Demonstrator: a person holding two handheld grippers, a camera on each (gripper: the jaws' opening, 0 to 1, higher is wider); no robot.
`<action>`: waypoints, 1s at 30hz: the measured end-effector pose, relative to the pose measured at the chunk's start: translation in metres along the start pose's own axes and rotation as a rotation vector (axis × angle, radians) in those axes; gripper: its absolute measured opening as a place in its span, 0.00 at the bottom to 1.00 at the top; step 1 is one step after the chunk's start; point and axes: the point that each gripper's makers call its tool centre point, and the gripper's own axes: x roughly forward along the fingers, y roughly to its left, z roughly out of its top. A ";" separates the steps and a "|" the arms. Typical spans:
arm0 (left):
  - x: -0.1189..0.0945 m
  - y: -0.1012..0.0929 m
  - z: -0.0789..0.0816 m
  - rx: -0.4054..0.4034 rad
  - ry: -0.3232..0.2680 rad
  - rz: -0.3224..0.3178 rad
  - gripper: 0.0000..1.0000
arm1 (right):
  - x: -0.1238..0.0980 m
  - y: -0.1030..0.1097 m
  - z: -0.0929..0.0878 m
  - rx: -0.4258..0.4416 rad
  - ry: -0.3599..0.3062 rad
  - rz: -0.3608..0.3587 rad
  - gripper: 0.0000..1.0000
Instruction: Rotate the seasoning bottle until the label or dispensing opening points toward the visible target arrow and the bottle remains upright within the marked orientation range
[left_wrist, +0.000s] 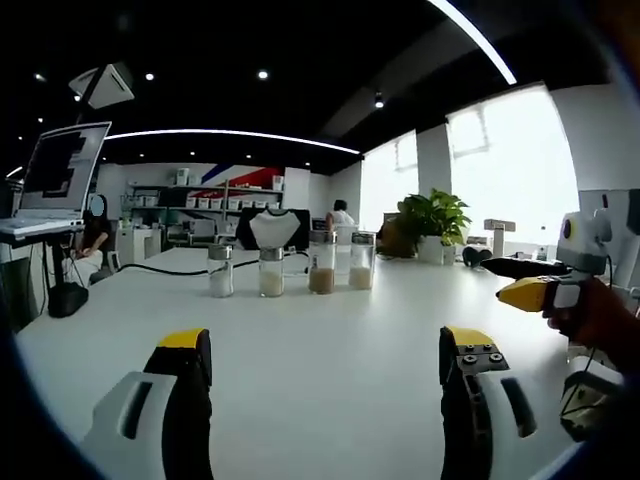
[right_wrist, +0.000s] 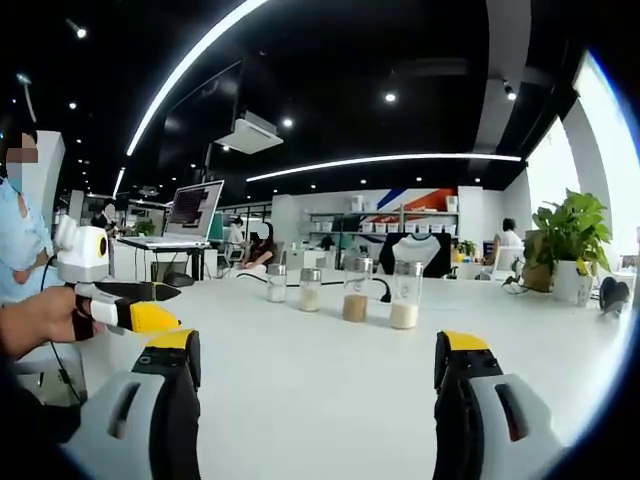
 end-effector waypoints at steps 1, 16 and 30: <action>0.001 0.002 0.000 0.001 0.002 0.002 1.00 | 0.000 0.000 -0.001 0.000 0.004 0.001 0.99; 0.022 0.035 0.009 0.004 -0.012 0.037 0.97 | 0.004 0.009 -0.001 -0.010 0.009 0.018 0.99; 0.055 0.069 0.026 0.005 -0.013 0.084 0.93 | 0.003 0.004 -0.004 -0.011 0.014 0.014 0.98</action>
